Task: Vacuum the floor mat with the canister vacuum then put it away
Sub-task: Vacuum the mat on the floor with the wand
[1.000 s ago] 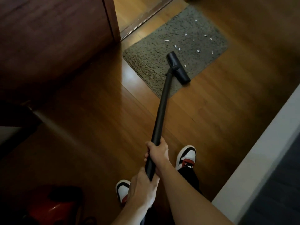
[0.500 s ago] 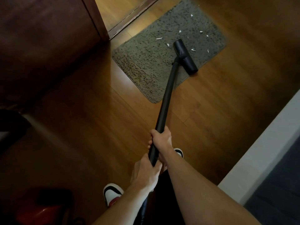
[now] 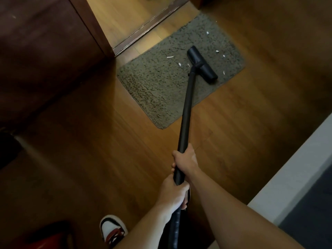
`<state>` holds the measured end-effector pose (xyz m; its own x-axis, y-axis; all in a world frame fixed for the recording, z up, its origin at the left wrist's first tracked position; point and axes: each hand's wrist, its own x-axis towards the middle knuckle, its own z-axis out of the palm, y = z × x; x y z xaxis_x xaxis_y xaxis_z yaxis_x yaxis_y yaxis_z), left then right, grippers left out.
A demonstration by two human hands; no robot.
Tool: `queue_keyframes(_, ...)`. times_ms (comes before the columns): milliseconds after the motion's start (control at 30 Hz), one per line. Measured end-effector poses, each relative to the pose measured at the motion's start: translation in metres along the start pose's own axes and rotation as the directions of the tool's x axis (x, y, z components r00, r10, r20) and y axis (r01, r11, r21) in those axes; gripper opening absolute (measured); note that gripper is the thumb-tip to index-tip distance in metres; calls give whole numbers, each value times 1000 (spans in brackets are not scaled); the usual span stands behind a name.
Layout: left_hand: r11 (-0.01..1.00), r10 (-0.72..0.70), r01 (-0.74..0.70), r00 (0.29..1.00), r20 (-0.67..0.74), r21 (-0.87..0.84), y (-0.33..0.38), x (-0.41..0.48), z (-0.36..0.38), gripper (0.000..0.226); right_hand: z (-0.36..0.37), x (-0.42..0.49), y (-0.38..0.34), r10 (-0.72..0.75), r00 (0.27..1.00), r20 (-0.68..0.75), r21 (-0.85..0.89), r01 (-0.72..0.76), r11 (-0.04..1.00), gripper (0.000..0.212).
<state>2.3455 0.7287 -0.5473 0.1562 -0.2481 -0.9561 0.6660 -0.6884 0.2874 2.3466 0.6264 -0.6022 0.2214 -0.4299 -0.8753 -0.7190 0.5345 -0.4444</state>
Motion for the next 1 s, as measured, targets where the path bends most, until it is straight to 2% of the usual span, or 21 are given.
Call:
queue_keyframes(167,993,77,-65,989,-125,94,11,8,-12,13,10,-1,-20,-1,999,37,80,-2,997,33)
queue_keyframes(367,987,103,-84,986,-132,139,4,8,-72,14,63,-12,-15,-10,998,61,325,-11,946,38)
queue_keyframes(600,951,135,-83,978,-158,298,-25,-5,-155,21,151,-33,7,8,1000,19,288,-13,957,31)
queue_keyframes(800,973,75,-37,984,-160,226,-40,-18,-213,16,211,-50,9,16,998,55,226,-28,974,34)
queue_keyframes(1000,958,120,-66,976,-180,280,-37,-21,-253,15,250,-56,-3,28,999,30,256,-34,966,28)
